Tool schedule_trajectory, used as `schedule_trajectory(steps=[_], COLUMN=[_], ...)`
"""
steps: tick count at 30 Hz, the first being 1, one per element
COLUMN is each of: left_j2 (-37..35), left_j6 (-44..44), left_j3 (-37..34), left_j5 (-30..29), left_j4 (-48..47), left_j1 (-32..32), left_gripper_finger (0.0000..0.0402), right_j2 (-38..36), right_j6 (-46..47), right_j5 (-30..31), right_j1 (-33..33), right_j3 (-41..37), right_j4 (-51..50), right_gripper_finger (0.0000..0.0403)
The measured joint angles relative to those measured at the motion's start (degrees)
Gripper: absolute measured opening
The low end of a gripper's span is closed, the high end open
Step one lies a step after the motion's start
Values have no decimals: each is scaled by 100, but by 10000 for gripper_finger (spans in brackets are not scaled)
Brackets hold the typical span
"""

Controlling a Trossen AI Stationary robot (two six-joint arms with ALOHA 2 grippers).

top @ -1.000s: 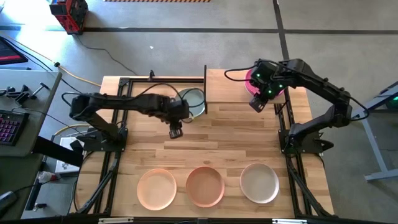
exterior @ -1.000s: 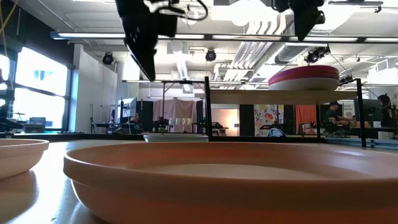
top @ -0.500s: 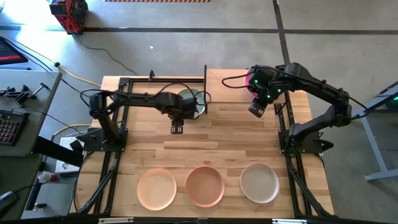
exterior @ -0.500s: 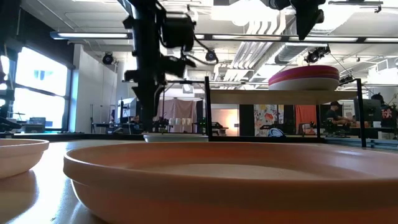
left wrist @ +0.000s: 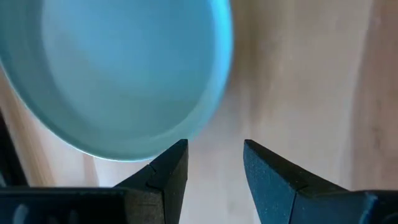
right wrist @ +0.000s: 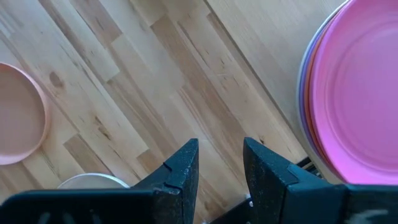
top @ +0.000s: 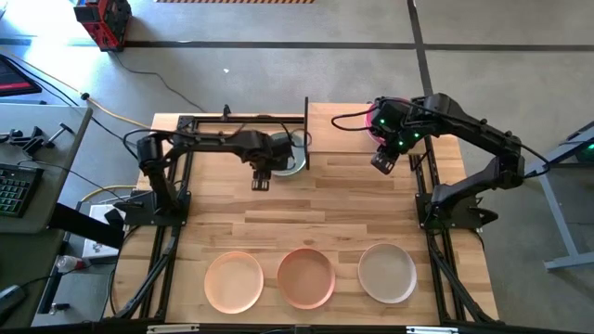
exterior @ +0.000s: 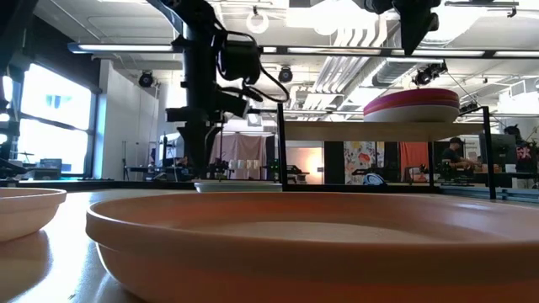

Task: Place and stack plates onto a shelf
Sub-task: Put the light blue plate on the shelf

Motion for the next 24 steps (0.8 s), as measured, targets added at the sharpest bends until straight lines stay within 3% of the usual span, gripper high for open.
schedule_trajectory(steps=[9, 24], left_j2=[-17, 25], left_j6=[1039, 2323], left_j3=[-7, -7], left_j5=[429, 704], left_j4=[60, 185], left_j1=[506, 628], left_gripper_finger=[145, 145], right_j2=[0, 0], right_j6=[0, 17], right_j5=[-2, -2], right_j1=[0, 0], right_j3=[0, 0], right_j4=[6, 134], right_gripper_finger=[103, 103])
